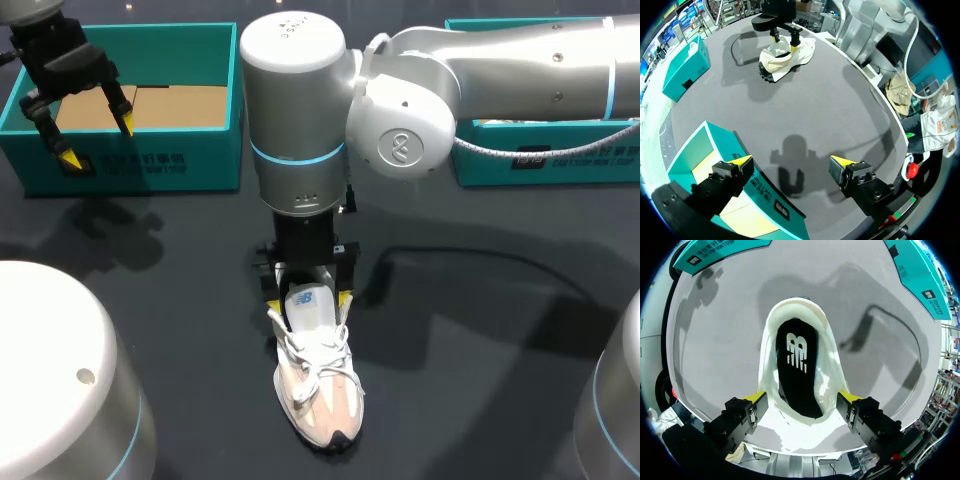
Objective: Take the shoe out of the shoebox, open the shoe tongue, remove and reinsert the insole, then place the shoe into the shoebox
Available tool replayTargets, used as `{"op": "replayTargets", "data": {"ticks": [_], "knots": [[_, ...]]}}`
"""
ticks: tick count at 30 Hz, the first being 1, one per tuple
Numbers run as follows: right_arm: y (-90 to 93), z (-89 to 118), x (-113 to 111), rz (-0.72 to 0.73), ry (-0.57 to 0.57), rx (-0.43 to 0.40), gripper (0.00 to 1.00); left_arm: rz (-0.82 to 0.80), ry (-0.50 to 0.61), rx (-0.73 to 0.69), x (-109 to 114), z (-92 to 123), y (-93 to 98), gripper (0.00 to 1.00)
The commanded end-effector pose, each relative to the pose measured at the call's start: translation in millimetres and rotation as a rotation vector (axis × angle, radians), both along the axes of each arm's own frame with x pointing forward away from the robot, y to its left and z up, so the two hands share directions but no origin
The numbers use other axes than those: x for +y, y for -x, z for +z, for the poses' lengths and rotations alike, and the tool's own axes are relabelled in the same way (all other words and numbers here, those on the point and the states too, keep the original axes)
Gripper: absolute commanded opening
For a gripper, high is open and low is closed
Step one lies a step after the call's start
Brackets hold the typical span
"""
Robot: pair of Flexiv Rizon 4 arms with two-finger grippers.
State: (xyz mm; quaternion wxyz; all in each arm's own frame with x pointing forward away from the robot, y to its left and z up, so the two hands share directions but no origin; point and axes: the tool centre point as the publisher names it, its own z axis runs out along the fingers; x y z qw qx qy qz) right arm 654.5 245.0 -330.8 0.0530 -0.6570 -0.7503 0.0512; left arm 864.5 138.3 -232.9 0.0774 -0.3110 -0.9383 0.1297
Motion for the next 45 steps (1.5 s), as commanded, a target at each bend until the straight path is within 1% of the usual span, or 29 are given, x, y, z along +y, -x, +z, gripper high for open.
{"op": "replayTargets", "data": {"ticks": [1,5,11,19,26,28,31,32,33,34,37,41,43,45], "knots": [[4.3,3,-2,-0.007,0.005,-0.011,0.90,-0.001,-0.002,-0.001,1,0,0.3,1.00],[5.4,5,-3,-0.012,0.012,-0.019,0.87,-0.001,-0.002,-0.001,1,0,0.3,1.00],[7.8,8,-5,-0.024,0.014,-0.029,0.89,-0.001,-0.002,-0.001,1,0,0.3,1.00],[15.4,9,-9,-0.039,0.015,-0.034,0.80,-0.001,-0.002,-0.001,1,0,0.3,1.00],[25.7,7,-12,-0.046,0.002,-0.028,0.76,-0.001,-0.002,-0.001,1,0,0.3,1.00],[30.5,7,-12,-0.050,0.000,-0.027,0.72,-0.001,-0.002,-0.001,1,0,0.3,1.00],[39.9,10,-13,-0.067,0.003,-0.028,0.61,-0.001,-0.002,-0.001,1,0,0.3,1.00],[42.8,11,-13,-0.075,0.006,-0.030,0.59,-0.001,-0.002,-0.001,1,0,0.3,1.00],[47.7,14,-13,-0.082,0.009,-0.034,0.53,-0.001,-0.002,-0.001,1,0,0.3,1.00],[51.5,16,-12,-0.087,0.013,-0.037,0.50,-0.001,-0.002,-0.001,1,0,0.3,1.00],[62.1,23,-11,-0.104,0.031,-0.039,0.48,-0.001,-0.002,-0.001,1,0,0.3,1.00],[74.8,31,-10,-0.125,0.048,-0.040,0.42,-0.001,-0.002,-0.001,1,0,0.3,1.00],[81.2,35,-10,-0.136,0.060,-0.049,0.34,-0.001,-0.002,-0.001,1,0,0.3,1.00],[82.3,40,-9,-0.137,0.066,-0.060,0.26,-0.001,-0.002,-0.001,1,0,0.3,1.00]]}}
